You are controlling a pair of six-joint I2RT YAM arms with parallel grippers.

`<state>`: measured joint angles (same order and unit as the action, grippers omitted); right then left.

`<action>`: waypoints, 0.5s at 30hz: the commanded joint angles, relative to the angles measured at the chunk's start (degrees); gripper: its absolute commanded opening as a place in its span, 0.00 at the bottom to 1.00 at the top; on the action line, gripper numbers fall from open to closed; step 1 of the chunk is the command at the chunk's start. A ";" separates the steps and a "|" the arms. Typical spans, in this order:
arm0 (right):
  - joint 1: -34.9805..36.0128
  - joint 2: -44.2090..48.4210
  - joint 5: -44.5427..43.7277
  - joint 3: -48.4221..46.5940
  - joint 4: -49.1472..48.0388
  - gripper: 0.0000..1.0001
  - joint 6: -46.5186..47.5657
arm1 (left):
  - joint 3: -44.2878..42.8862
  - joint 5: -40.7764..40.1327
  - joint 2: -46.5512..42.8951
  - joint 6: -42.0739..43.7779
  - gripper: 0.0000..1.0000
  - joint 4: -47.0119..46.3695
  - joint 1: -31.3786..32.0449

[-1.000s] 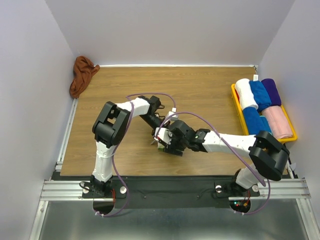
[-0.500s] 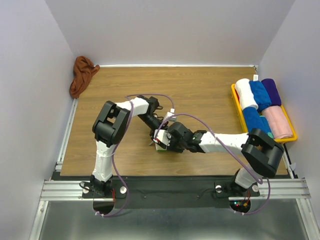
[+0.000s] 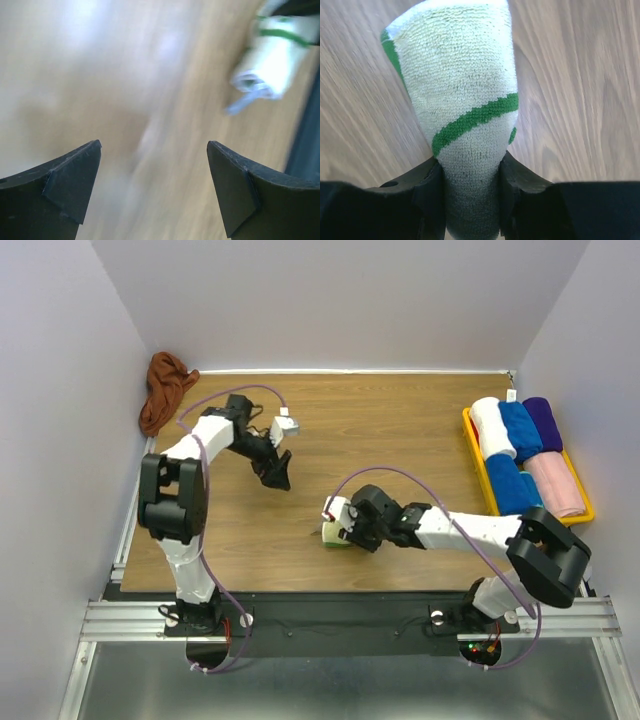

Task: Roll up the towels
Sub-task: Place the rolled towel into the container

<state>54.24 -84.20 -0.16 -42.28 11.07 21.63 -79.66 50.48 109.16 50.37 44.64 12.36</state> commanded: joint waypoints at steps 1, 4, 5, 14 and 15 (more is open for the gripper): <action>-8.05 4.12 4.89 -4.81 7.89 0.01 -5.45 | 0.29 -6.60 -11.57 -5.96 0.99 -7.89 -1.90; -17.19 7.11 8.15 -10.26 13.95 0.01 -6.16 | 1.52 -7.24 -17.38 -10.53 0.99 -12.20 -1.99; -19.41 7.91 8.42 -13.50 15.63 0.00 -6.07 | 1.70 -6.80 -18.54 -12.03 0.99 -12.99 -1.99; -52.27 15.03 15.62 -28.02 34.97 0.01 0.95 | 5.83 -0.56 -26.37 -21.89 0.99 -19.68 -1.81; -55.70 14.77 16.15 -29.07 36.46 0.00 2.18 | 6.61 -0.38 -26.63 -22.94 0.99 -19.94 -1.73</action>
<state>8.14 -70.78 11.07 -66.81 37.10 19.53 -75.48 46.81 84.33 32.82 27.51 10.41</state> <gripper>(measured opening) 0.405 0.986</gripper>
